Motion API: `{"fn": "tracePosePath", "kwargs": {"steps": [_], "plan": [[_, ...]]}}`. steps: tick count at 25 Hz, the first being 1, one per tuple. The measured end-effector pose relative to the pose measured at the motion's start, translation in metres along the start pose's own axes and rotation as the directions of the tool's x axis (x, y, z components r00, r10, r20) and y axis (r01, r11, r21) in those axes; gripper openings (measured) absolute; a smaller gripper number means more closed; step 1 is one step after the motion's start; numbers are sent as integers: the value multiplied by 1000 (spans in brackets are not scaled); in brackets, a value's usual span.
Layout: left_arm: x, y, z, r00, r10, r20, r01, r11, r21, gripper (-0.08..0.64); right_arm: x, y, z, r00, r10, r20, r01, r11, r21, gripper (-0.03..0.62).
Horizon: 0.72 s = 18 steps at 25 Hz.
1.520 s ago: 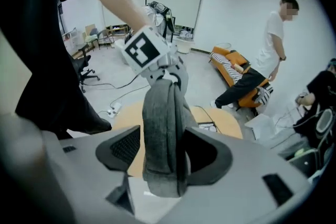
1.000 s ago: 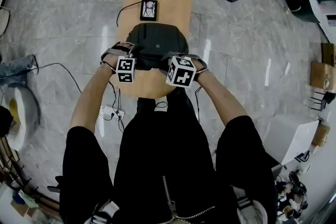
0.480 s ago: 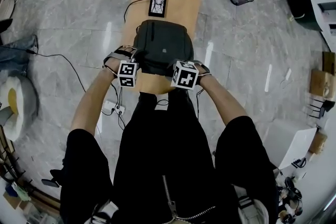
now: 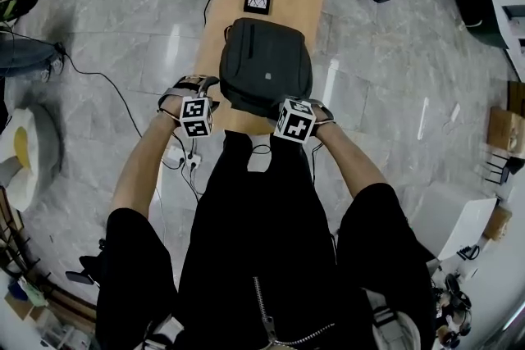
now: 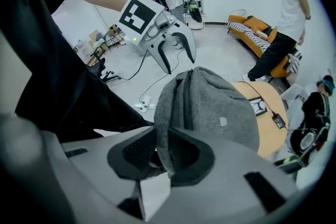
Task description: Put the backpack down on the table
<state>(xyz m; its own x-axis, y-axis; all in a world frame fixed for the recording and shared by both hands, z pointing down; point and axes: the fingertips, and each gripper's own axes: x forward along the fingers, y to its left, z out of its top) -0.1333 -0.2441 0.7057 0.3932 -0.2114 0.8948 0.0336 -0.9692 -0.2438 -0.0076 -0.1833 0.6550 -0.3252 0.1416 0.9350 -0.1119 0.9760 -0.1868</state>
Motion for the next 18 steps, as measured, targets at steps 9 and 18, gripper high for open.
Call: {"fn": "tracePosePath", "kwargs": {"steps": [9, 18], "plan": [[8, -73, -20, 997, -80, 20, 82, 950, -300, 48, 57, 26, -12, 1000, 8, -11, -8, 1000, 30, 84], [19, -153, -11, 992, -118, 32, 117, 830, -546, 44, 124, 32, -49, 998, 17, -68, -16, 1000, 16, 81]]}}
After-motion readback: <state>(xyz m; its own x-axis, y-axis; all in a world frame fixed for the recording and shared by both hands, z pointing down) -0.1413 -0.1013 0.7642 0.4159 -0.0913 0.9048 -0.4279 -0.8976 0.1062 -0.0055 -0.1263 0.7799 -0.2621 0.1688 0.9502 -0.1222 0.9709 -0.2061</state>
